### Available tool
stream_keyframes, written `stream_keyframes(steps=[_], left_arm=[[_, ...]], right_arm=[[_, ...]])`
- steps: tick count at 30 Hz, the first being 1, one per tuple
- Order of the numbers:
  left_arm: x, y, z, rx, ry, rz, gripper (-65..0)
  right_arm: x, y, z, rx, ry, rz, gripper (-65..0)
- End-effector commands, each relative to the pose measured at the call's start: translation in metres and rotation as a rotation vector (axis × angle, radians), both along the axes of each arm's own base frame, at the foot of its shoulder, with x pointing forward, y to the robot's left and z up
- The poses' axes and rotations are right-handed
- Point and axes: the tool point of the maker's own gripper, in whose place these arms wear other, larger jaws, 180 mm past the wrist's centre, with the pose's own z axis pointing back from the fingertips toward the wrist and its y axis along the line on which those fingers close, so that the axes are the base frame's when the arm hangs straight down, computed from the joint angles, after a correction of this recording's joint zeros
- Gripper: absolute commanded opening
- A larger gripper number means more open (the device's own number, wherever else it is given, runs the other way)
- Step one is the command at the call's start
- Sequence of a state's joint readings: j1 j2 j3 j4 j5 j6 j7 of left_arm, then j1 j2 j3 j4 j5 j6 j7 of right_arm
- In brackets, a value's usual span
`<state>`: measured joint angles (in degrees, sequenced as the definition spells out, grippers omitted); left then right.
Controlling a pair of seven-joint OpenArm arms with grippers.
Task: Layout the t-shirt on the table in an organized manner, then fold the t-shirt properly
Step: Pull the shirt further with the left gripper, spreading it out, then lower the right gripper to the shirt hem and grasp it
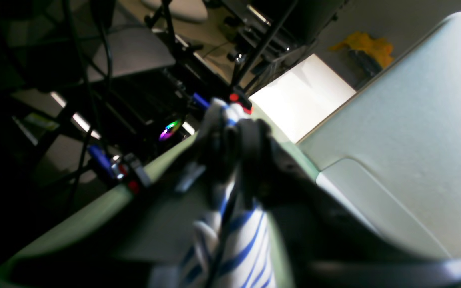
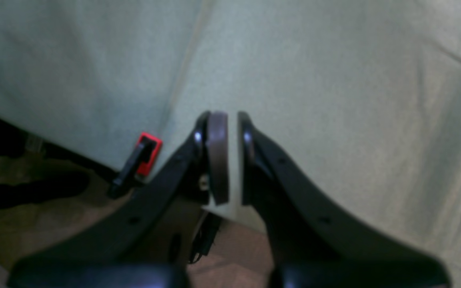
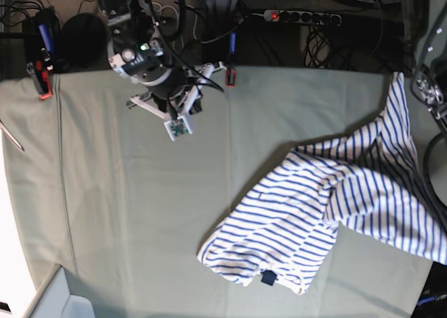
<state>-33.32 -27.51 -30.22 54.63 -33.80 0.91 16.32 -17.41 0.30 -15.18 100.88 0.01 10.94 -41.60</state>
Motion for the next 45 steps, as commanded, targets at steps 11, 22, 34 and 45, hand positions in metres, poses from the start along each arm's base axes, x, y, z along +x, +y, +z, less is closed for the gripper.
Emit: stream_keyframes(steps=[11,22,34,45], left_arm=[[-0.071,-0.036,-0.040,0.124,0.050,-0.052,-25.6],[-0.223,-0.076,-0.188,-0.084,0.320,0.061,-25.2],[-0.245,-0.103,-0.231,-0.185,0.396,0.065,-25.3],[-0.225,-0.115,-0.239,-0.184,0.412,0.001,-55.0]], right_arm=[[0.006,0.002,0.010,0.010,-0.041,0.023,-58.8],[0.020,-0.003,0.016,-0.004,-0.075,0.024,-54.4],[0.026,-0.002,0.020,-0.004,-0.091,0.029,-37.0],[0.045,-0.003,0.032,-0.005,-0.139,0.026,-36.5]])
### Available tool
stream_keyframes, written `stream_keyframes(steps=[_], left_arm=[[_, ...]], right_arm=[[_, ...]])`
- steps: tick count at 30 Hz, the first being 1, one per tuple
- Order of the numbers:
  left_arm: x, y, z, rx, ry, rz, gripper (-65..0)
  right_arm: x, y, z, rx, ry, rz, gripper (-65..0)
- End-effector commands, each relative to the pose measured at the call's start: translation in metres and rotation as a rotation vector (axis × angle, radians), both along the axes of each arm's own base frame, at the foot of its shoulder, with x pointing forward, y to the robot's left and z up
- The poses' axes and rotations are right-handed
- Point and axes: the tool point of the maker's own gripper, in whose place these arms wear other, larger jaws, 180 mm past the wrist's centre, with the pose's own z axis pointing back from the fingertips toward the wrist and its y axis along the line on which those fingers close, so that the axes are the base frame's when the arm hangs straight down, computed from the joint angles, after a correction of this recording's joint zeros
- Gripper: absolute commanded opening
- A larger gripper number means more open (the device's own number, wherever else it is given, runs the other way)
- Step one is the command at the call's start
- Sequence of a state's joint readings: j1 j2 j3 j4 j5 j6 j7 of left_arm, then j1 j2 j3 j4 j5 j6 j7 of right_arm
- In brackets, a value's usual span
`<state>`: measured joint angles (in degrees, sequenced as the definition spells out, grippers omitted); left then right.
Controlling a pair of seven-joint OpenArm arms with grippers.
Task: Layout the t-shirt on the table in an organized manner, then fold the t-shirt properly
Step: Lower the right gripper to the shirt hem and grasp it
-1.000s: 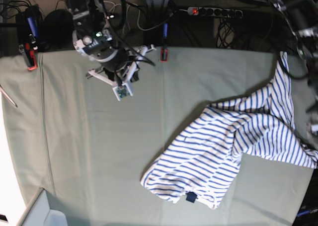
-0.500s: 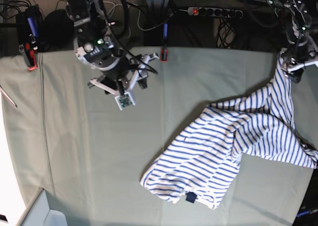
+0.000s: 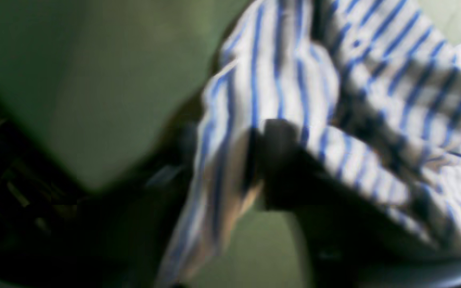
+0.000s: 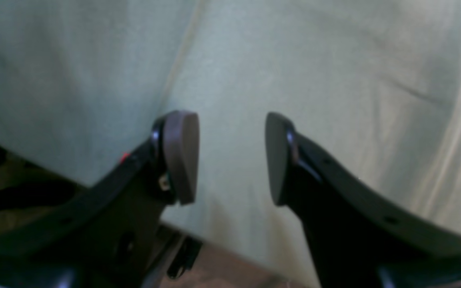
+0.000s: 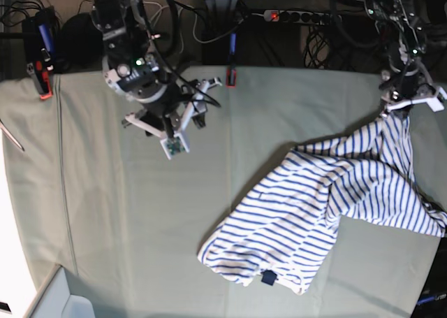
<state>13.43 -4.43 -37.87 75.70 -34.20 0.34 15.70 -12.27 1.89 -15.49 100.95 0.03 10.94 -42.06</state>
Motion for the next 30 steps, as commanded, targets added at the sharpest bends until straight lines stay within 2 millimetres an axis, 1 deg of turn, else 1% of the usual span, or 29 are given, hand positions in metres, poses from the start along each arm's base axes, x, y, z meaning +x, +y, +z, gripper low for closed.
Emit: stream_keyframes(steps=[1,2,3,4,5,7,8,9,10,11,15,17,19,21,22,24,26,27,30], left_arm=[[0.011,0.011,0.012,0.032,-0.037,0.005,-63.3],[0.011,0.013,0.008,0.028,-0.025,0.005,-65.0],[0.010,0.017,0.006,0.033,-0.015,0.006,-65.0],[0.008,0.020,0.005,0.032,-0.010,0.009,-63.3],[0.008,0.022,0.006,0.036,-0.008,0.009,-64.6],[0.008,0.025,0.012,0.051,-0.019,0.006,-65.0],[0.003,0.029,0.018,0.069,-0.022,0.008,-65.0],[0.001,0.032,0.028,0.086,-0.041,0.014,-65.0],[0.002,0.036,0.044,0.114,-0.072,0.016,-65.0],[0.000,0.040,0.055,0.137,-0.088,0.018,-65.0],[0.000,0.052,0.097,0.221,-0.154,0.017,-65.0],[-0.004,0.061,0.107,0.247,-0.164,0.035,-65.0],[-0.012,0.079,0.117,0.279,-0.168,0.069,-65.0],[-0.019,0.088,0.123,0.296,-0.169,0.095,-65.0],[-0.023,0.093,0.124,0.303,-0.165,0.105,-65.0],[-0.031,0.098,0.126,0.315,-0.156,0.117,-65.0],[-0.036,0.100,0.126,0.320,-0.147,0.122,-65.0],[-0.038,0.100,0.125,0.320,-0.143,0.123,-65.0],[-0.039,0.101,0.124,0.319,-0.139,0.125,-65.0]], right_arm=[[0.013,0.005,0.016,0.023,-0.063,0.014,-36.5],[0.014,0.005,0.016,0.023,-0.064,0.014,-36.5],[0.017,0.005,0.019,0.024,-0.074,0.014,-36.5],[0.023,0.006,0.023,0.025,-0.088,0.014,-36.5],[0.028,0.006,0.026,0.026,-0.098,0.014,-36.5],[0.035,0.009,0.030,0.028,-0.114,0.018,-36.5],[0.039,0.009,0.032,0.028,-0.120,0.018,-36.5],[0.044,0.009,0.033,0.027,-0.125,0.018,-36.5],[0.051,0.012,0.035,0.031,-0.133,0.017,-36.5],[0.055,0.013,0.035,0.038,-0.134,0.011,-36.5],[0.078,0.018,0.032,0.039,-0.129,0.009,-36.5],[0.089,0.030,0.031,0.066,-0.134,0.009,-36.5],[0.105,0.037,0.030,0.088,-0.160,0.010,-36.3],[0.122,0.040,0.029,0.105,-0.199,0.011,-33.3],[0.130,0.042,0.030,0.117,-0.222,0.011,-30.7],[0.144,0.054,0.034,0.159,-0.269,0.011,-25.2],[0.156,0.057,0.034,0.178,-0.301,0.008,-20.0],[0.163,0.058,0.032,0.183,-0.312,0.008,-17.5],[0.175,0.057,0.014,0.179,-0.294,0.004,-13.3]])
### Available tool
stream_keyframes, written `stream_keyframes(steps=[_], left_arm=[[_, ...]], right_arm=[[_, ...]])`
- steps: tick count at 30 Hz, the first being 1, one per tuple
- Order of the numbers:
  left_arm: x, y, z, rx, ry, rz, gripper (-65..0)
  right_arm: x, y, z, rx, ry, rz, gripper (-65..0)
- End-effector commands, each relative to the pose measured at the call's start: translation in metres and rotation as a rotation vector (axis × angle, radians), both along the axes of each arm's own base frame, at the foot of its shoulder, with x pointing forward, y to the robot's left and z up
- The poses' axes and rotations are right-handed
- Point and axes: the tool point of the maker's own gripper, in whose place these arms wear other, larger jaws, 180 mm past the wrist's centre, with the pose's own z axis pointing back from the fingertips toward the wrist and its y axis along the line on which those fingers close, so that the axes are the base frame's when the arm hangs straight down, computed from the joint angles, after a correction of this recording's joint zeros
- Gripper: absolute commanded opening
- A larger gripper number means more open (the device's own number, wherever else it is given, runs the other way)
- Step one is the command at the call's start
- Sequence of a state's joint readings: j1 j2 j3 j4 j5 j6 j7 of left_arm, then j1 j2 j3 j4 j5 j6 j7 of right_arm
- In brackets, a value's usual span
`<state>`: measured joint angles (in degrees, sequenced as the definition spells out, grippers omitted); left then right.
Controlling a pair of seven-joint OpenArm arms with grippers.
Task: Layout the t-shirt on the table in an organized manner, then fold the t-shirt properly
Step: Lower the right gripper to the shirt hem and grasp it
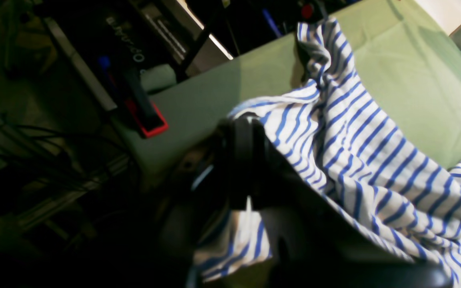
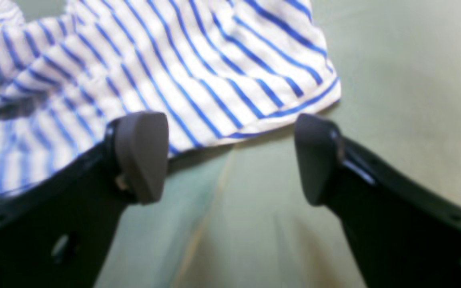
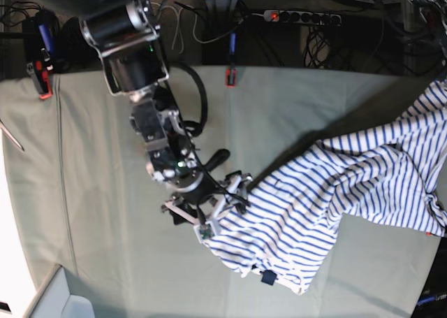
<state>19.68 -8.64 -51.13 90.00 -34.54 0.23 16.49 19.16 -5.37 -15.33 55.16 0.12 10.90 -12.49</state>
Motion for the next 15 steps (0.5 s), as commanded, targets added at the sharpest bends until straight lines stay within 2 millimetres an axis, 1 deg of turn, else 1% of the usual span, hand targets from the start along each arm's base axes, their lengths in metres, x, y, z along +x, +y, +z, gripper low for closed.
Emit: stream_keyframes(steps=[1,2,4,6,9,13,15], left_arm=[[0.001,0.009,0.016,0.050,-0.027,0.004,-65.0],[-0.005,0.013,0.015,0.051,-0.020,0.016,-65.0],[-0.018,0.024,0.020,0.067,-0.018,0.054,-65.0],[-0.027,0.036,0.027,0.084,-0.026,0.092,-65.0],[-0.027,0.051,0.045,0.133,-0.032,0.095,-65.0],[-0.025,0.057,0.054,0.157,-0.033,0.087,-65.0],[-0.024,0.057,0.056,0.161,-0.035,0.085,-65.0]], right_arm=[[0.012,0.004,0.010,0.020,-0.039,0.008,-12.8],[0.014,0.003,0.003,0.018,-0.027,0.007,-12.7],[0.012,0.001,-0.011,0.016,-0.006,0.004,-12.7],[0.013,0.000,-0.017,0.024,-0.010,-0.001,-12.7],[0.015,0.001,-0.013,0.041,-0.045,-0.005,-12.7],[0.013,0.001,-0.014,0.043,-0.042,-0.004,-12.7],[0.006,0.009,-0.019,0.057,-0.028,0.004,-12.7]])
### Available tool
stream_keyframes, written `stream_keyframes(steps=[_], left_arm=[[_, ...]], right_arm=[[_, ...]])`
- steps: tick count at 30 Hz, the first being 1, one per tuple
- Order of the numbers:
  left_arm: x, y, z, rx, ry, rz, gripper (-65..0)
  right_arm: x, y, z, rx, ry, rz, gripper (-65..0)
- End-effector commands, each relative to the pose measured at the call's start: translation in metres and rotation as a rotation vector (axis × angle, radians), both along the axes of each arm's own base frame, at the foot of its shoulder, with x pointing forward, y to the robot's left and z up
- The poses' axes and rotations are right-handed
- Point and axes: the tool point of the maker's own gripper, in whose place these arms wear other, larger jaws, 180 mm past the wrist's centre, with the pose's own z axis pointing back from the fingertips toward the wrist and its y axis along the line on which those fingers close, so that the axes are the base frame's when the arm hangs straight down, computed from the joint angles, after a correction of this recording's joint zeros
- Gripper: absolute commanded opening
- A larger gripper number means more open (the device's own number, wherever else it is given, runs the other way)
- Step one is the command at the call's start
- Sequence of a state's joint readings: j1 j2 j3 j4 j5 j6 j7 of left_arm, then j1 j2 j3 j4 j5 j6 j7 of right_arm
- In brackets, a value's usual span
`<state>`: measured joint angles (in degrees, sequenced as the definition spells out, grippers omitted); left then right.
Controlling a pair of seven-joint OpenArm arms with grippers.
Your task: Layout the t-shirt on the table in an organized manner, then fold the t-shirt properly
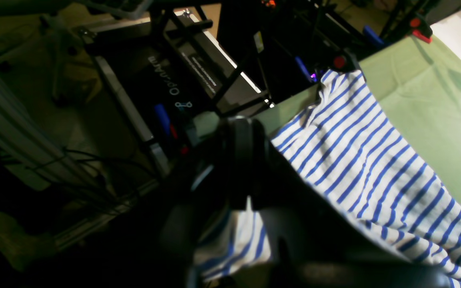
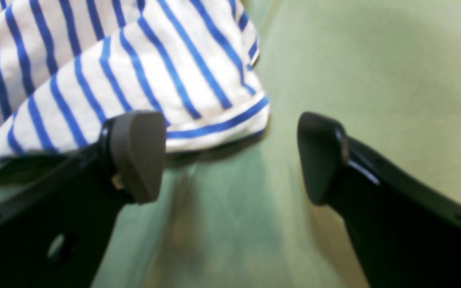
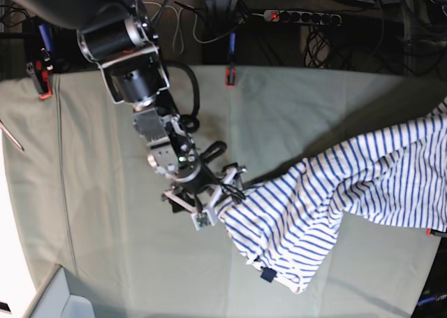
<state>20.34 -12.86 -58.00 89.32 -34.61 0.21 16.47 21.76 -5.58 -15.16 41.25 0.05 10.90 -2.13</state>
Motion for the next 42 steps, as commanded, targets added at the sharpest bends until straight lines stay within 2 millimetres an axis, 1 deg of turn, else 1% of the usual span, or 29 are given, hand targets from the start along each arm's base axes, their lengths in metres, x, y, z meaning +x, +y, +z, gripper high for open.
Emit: stream_keyframes(steps=[1,5,7,10,11,13,14,16,17,20,25,28,30,32,34,42], left_arm=[[0.002,0.007,0.020,0.059,-0.027,-0.005,-65.0],[0.002,0.005,0.018,0.052,-0.026,-0.003,-65.0],[-0.001,0.000,0.012,0.036,-0.028,0.002,-65.0],[-0.006,-0.006,0.004,0.016,-0.021,0.010,-65.0],[-0.009,-0.007,0.001,0.011,-0.013,0.012,-65.0],[-0.014,-0.010,-0.004,0.000,-0.004,0.017,-65.0],[-0.015,-0.012,-0.007,-0.009,-0.004,0.020,-65.0],[-0.017,-0.015,-0.012,-0.022,-0.002,0.026,-65.0],[-0.018,-0.015,-0.012,-0.022,0.000,0.026,-65.0],[-0.019,-0.015,-0.013,-0.023,0.001,0.026,-65.0],[-0.021,-0.014,-0.013,-0.019,0.012,0.025,-65.0],[-0.021,-0.014,-0.013,-0.019,0.012,0.025,-65.0],[-0.022,-0.015,-0.013,-0.020,0.012,0.025,-65.0],[-0.022,-0.015,-0.014,-0.021,0.013,0.026,-65.0],[-0.022,-0.015,-0.014,-0.021,0.014,0.026,-65.0],[-0.021,-0.013,-0.014,-0.019,0.015,0.024,-65.0]], right_arm=[[0.008,0.014,0.018,0.043,-0.051,0.016,-12.7],[0.009,0.017,0.020,0.048,-0.053,0.019,-12.7],[0.010,0.017,0.020,0.048,-0.054,0.018,-12.7],[0.021,0.017,0.031,0.047,-0.077,0.019,-12.7],[0.020,0.016,0.027,0.043,-0.067,0.019,-12.7],[0.023,0.023,0.026,0.047,-0.051,0.026,-12.7],[0.022,0.025,0.021,0.044,-0.034,0.028,-12.7],[0.014,0.029,0.007,0.038,0.010,0.036,-12.7],[0.011,0.032,0.003,0.042,0.024,0.038,-12.7],[0.006,0.032,-0.004,0.035,0.044,0.044,-12.7],[0.007,0.033,-0.002,0.038,0.035,0.045,-12.9],[0.014,0.034,0.008,0.064,-0.024,0.036,-12.9],[0.012,0.033,0.004,0.073,-0.032,0.032,-12.8],[0.012,0.028,-0.001,0.072,-0.034,0.005,-12.7],[0.016,0.025,0.000,0.074,-0.053,-0.005,-12.7],[0.016,0.027,0.002,0.077,-0.064,0.002,-12.6]])
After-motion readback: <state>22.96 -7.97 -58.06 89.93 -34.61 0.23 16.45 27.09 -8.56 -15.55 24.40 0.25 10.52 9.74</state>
